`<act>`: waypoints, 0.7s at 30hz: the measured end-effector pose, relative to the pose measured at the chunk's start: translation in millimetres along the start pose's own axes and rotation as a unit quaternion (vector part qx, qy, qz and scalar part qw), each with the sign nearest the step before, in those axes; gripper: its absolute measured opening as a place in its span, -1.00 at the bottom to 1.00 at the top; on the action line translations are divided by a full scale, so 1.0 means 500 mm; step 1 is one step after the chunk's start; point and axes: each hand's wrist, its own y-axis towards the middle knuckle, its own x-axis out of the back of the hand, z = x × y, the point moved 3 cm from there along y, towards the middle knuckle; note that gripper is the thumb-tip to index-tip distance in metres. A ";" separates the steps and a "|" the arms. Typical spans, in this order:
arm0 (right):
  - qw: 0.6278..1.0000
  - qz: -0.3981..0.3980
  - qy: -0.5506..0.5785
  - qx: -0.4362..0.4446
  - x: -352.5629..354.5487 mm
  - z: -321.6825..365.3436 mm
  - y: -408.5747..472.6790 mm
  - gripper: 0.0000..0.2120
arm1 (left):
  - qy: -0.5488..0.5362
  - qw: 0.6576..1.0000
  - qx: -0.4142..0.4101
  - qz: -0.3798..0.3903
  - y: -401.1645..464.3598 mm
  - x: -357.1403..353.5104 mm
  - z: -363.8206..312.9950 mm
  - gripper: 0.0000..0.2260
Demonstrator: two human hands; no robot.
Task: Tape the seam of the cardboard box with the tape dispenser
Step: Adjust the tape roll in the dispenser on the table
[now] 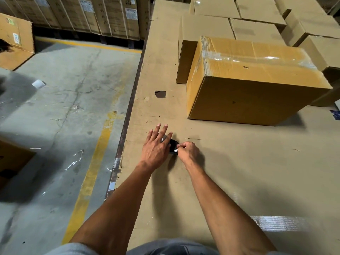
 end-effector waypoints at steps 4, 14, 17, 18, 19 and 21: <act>1.000 -0.002 -0.004 0.005 0.005 -0.004 0.005 -0.80 | -0.023 1.000 0.004 -0.020 -0.001 -0.004 0.009 -0.48; 0.997 0.014 0.080 0.001 -0.091 -0.134 0.143 -0.84 | -0.159 0.985 -0.014 -0.065 -0.009 -0.015 0.056 -0.45; 0.987 0.013 0.159 -0.003 -0.069 -0.113 0.108 -0.90 | -0.212 0.974 -0.006 -0.079 -0.008 -0.016 0.077 -0.45; 0.978 0.021 0.207 -0.012 -0.037 -0.070 0.054 -0.89 | -0.228 0.971 0.002 -0.076 -0.007 -0.015 0.084 -0.44; 0.967 0.034 0.252 -0.020 -0.021 -0.048 0.025 -0.93 | -0.240 0.968 0.007 -0.074 -0.006 -0.013 0.090 -0.44; 0.953 0.050 0.299 -0.027 -0.012 -0.039 0.017 -0.99 | -0.241 0.968 0.017 -0.065 -0.003 -0.011 0.094 -0.42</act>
